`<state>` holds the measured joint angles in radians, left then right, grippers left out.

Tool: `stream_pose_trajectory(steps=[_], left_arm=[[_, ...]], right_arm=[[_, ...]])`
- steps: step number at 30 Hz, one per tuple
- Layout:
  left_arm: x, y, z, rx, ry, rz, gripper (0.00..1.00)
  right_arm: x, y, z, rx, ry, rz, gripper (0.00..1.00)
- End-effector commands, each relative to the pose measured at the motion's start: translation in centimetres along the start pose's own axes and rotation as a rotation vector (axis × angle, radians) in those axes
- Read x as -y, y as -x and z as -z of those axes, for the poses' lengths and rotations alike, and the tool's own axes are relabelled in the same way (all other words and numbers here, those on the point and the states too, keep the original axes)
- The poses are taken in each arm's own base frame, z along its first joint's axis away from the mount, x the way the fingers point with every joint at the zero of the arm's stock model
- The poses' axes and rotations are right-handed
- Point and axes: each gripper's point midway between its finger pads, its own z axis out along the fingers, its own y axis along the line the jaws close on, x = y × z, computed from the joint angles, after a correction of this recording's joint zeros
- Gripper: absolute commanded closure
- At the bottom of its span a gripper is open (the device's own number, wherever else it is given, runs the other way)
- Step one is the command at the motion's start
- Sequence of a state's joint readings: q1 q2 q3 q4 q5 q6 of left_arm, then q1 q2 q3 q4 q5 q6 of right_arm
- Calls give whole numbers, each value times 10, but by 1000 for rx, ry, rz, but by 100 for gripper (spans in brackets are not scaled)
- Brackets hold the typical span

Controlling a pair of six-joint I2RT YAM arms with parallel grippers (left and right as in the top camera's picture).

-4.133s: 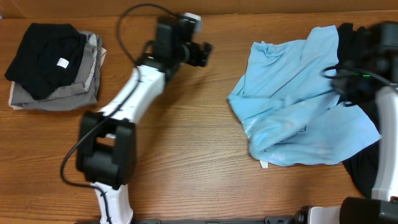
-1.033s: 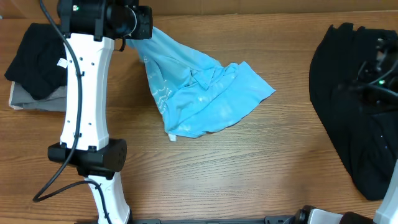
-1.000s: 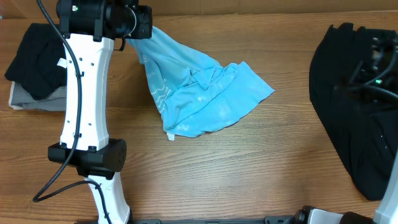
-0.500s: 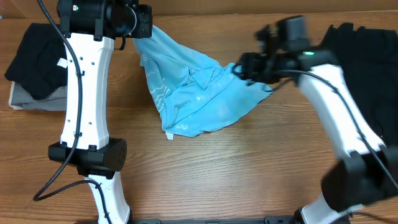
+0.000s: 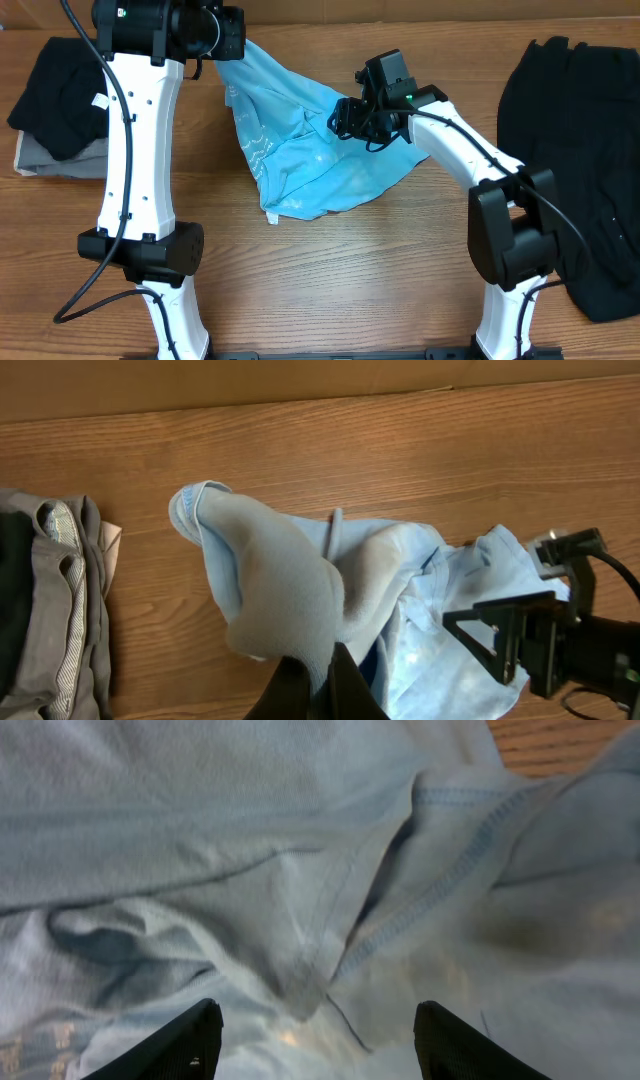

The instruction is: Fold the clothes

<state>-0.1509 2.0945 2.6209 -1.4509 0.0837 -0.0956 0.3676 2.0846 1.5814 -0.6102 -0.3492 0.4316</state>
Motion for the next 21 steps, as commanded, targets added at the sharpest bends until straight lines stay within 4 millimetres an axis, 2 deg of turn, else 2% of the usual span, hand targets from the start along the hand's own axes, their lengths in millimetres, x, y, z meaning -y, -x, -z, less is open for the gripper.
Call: stream_pose_trajectory(steps=[1, 8, 13, 18, 21], left_arm=[[2, 5, 5, 24, 4, -27, 96], [2, 5, 5, 25, 4, -27, 96], [2, 5, 5, 26, 4, -27, 96], [2, 5, 5, 26, 4, -27, 96], [1, 6, 5, 27, 8, -28, 96]], right_arm=[[2, -2, -11, -13, 18, -43, 35], [-2, -11, -29, -43, 38, -46, 37], [-11, -15, -39, -43, 52, -33, 45], [-17, -16, -41, -38, 62, -46, 66], [-16, -15, -41, -35, 58, -46, 88]])
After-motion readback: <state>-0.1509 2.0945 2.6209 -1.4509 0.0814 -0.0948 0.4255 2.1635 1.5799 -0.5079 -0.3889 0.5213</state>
